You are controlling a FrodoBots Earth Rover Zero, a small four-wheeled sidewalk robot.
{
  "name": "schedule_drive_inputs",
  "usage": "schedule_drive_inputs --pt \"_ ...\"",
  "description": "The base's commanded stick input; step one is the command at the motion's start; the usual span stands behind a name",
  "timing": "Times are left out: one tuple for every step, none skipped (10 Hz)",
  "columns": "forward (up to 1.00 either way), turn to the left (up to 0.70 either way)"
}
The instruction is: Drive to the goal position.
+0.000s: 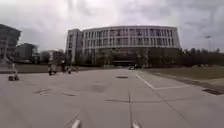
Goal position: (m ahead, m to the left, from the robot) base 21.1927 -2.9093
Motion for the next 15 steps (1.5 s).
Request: schedule_drive_inputs --pt "0.85 -0.02" --pt "0.85 0.0" --pt "0.85 0.0" --pt "0.85 0.0" --pt "0.85 0.0" --pt "0.85 0.0" --pt "0.85 0.0" --pt "0.85 0.0" --pt "0.85 0.0" --pt "0.85 0.0" --pt "0.85 0.0" --pt "0.85 0.0" --pt "0.85 0.0" --pt "0.85 0.0" --pt "0.85 0.0"
